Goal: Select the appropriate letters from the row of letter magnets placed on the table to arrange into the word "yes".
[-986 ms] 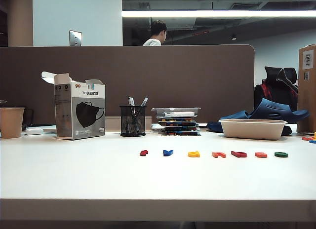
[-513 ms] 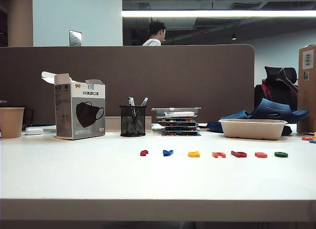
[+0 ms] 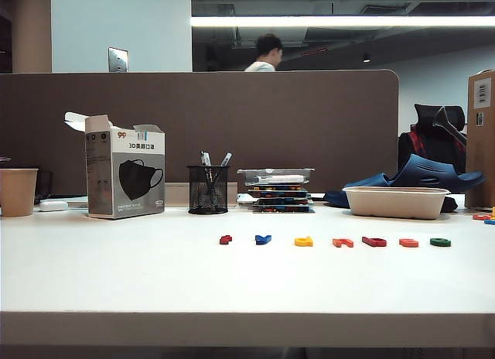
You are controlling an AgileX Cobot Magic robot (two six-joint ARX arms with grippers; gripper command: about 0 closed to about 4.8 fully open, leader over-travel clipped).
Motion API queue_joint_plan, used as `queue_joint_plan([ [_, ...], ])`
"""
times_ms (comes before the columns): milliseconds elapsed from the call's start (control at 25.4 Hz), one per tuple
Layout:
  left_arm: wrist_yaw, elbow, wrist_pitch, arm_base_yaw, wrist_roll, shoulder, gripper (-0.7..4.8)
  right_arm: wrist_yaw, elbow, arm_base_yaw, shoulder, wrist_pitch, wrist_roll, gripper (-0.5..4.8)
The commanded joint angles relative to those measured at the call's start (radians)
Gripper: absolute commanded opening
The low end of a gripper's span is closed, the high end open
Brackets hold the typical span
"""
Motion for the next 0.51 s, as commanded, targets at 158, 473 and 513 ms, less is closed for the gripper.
queue_joint_plan([
  [158,0.042,0.143,-0.116,0.0,-0.05,0.006,0.17,0.002,-0.007,0.001,-0.01,0.01,0.002,0.09],
  [473,0.138,0.285,-0.312,0.0,-0.115,0.056,-0.06,0.002,-0.007,0.0,-0.01,0.01,0.002,0.09],
  [513,0.148,0.301,-0.323,0.0,-0.116,0.074,-0.06,0.002,-0.007,0.0,-0.01,0.01,0.002,0.09],
])
